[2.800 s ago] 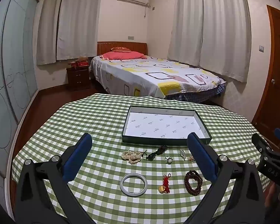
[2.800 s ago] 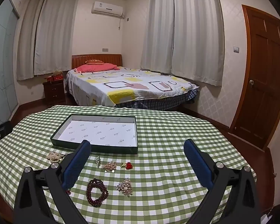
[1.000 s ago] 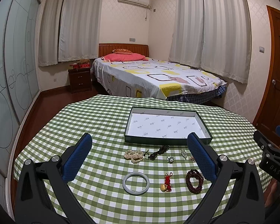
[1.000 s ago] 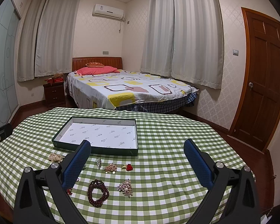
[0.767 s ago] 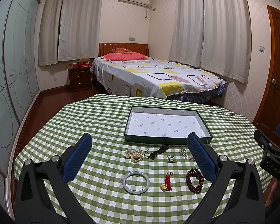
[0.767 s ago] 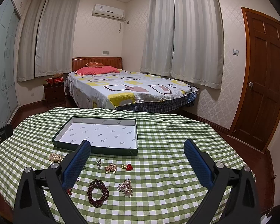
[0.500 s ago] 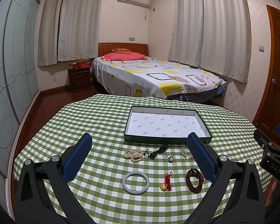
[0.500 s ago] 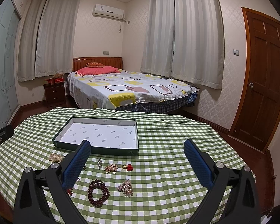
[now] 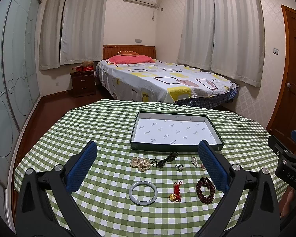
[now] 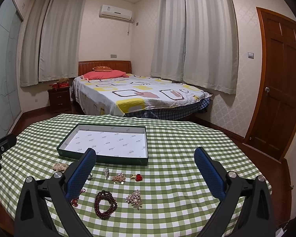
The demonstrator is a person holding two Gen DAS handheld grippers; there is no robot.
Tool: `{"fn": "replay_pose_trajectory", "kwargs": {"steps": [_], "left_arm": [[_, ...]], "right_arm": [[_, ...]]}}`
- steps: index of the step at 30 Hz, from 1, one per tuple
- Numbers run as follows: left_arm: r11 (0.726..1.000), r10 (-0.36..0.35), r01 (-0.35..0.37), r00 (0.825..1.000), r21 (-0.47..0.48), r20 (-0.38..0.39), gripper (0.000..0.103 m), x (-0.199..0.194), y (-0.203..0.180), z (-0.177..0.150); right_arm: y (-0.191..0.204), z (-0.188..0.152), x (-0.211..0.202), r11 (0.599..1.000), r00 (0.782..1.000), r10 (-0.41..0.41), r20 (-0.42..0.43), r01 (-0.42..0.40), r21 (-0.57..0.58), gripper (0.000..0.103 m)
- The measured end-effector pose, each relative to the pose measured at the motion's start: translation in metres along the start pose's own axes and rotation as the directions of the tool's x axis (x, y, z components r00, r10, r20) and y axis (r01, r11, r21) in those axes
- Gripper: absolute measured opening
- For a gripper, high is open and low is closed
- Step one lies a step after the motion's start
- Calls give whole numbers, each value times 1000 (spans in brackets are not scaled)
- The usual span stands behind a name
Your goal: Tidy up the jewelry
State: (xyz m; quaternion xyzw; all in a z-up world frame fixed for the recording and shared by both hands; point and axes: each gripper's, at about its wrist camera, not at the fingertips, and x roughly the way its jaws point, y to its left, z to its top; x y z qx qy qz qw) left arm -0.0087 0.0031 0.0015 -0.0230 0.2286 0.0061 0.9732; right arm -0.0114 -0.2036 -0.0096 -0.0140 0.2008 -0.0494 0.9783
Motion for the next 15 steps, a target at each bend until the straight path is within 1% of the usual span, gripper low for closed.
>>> {"fn": "replay_pose_trajectory", "kwargs": {"steps": [15], "left_arm": [[1000,10,-10,1000,10,-15,99,8,1,-9]], "right_arm": [[1,-9,10,999,999,36,-14,-36,2,98]]}}
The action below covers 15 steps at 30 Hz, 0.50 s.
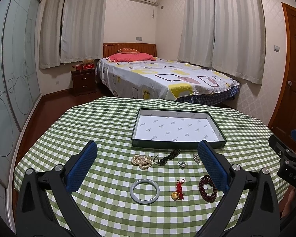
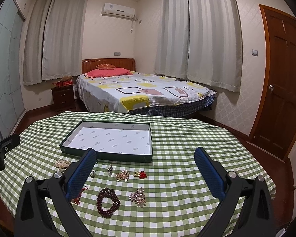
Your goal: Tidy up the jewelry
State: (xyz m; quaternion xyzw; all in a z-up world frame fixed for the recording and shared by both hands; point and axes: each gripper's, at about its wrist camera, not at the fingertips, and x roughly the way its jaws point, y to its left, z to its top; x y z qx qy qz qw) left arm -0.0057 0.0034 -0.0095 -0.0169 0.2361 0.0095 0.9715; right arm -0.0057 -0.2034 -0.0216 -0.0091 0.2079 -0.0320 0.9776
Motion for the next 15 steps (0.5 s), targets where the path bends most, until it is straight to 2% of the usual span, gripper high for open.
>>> {"fn": "replay_pose_trajectory", "kwargs": {"steps": [10,15], "left_arm": [[999,21,-20,999,28,-37,99,31,6,-25],[998,41,-37,996,51,-77,99,55,13,-46]], "right_arm": [[-7,-30,21,999,999,41,16,-41,-2,98],[-10,-53,40,998,998,54,-14,-54,-14,98]]}}
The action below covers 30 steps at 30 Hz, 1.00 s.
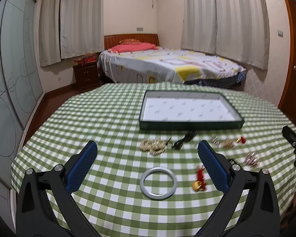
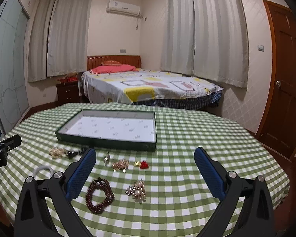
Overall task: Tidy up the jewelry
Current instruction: 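Lower the left tool to the jade bangle while the right tool approaches the pearl brooch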
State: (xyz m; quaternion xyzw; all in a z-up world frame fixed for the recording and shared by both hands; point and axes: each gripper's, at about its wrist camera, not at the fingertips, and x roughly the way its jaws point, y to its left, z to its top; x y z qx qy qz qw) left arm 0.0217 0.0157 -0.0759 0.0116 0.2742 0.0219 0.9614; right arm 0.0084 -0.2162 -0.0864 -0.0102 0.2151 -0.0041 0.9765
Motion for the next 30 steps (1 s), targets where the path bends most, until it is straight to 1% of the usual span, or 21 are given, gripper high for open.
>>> {"fn": "replay_pose_trajectory", "kwargs": {"steps": [4,8,16,20,25,30], "left_arm": [[1000,-20,19,998,-13,-66,99,21,3,-14],[1000,-20,20,993,-1,-116,99,38,-2,-25],[999,-27,31,975,14,-220,99,73,-10,-47],[999,-29,33,968,13,-249,99,84,-10,-52],[999,-41,39,954,-14,-297,99,96,-5,-59],[999,-36,33,958,-17,-285,99,95,-4,-60]], "right_arm": [[-3,-13,15,1000,999,15,-51,-15,2,98],[-4,-23,24,999,996,40,-85,-39,17,97],[-1,-38,47,998,985,57,-161,-56,15,97],[-1,-39,53,998,981,64,-181,-62,20,96],[-3,-41,59,998,978,69,-198,-64,28,97],[-4,-43,63,997,974,74,-212,-68,36,96]]}}
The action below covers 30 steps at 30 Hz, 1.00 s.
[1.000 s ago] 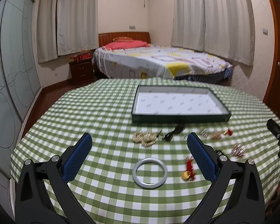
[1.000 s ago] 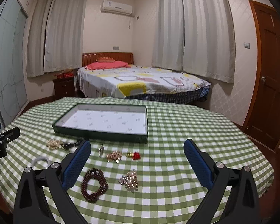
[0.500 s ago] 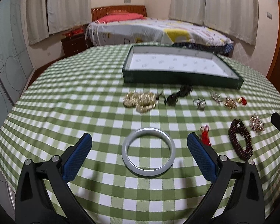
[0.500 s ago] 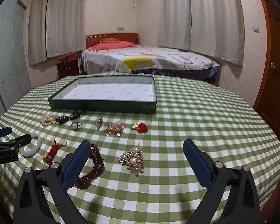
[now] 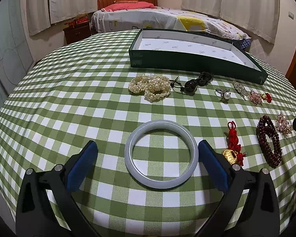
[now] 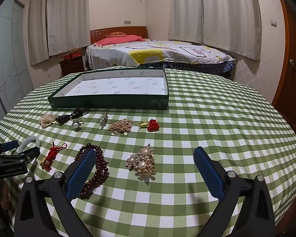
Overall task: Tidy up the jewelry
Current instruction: 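Lower the left tool to the jade bangle while the right tool approaches the pearl brooch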
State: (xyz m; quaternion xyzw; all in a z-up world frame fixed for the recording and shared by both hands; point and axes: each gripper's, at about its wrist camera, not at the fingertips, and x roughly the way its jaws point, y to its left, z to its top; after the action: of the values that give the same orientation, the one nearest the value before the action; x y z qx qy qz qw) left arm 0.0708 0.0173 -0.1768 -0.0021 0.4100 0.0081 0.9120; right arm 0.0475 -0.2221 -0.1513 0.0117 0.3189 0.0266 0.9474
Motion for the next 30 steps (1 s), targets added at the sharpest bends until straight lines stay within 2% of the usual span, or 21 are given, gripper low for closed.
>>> {"fn": "replay_pose_trajectory", "kwargs": {"steps": [7,9,10,11,13,17,30], "left_arm": [[1000,0,0,1000,1,2,99,0,-1,0],[1000,-9,9,1000,4,9,91,-3,0,0],[1000,-13,13,1000,12,18,81,-5,-2,0],[999,-25,25,999,20,24,74,-7,-3,-1],[999,-33,33,999,28,28,69,-8,-5,0],[999,-38,37,999,25,28,69,-9,-5,1],[1000,-18,17,998,15,59,69,-10,-3,6]], "right_arm": [[-5,0,5,1000,1000,14,-18,-14,27,96],[-6,0,6,999,1000,19,-21,-19,31,93],[-5,0,6,999,999,21,-24,-20,31,88],[-5,0,7,999,999,23,-27,-23,30,78],[-5,-1,9,999,999,25,-40,-23,32,67],[-6,-1,13,999,998,36,-59,-34,37,56],[-3,-2,30,998,989,49,-140,-45,32,36]]}}
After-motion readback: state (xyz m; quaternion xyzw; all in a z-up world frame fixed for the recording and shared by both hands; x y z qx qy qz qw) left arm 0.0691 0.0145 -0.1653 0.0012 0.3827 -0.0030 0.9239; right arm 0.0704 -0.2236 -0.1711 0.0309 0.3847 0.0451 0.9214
